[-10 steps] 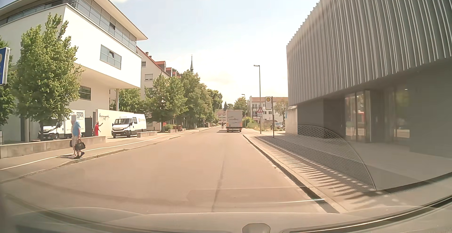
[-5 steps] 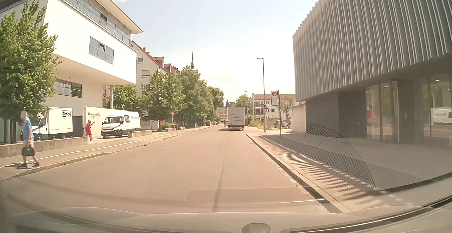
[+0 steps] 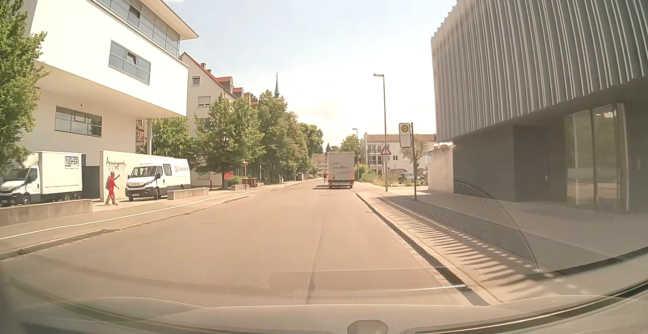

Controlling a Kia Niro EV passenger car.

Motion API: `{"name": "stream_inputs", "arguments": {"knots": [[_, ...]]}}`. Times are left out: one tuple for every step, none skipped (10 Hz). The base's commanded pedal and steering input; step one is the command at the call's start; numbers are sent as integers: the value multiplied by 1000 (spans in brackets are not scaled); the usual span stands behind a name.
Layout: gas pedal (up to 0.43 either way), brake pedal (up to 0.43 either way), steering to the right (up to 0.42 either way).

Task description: Follow the waypoints while adhering to traffic rules and regulations

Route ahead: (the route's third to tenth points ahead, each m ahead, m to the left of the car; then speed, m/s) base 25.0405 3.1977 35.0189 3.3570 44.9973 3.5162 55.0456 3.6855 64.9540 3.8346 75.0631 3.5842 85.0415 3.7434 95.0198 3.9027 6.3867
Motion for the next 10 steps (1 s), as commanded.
{"name": "stream_inputs", "arguments": {"knots": [[138,0,-10],[138,0,-10],[138,0,-10],[138,0,-10],[138,0,-10],[138,0,-11],[138,0,-11],[118,0,-11],[110,0,-11],[110,0,-12]]}}
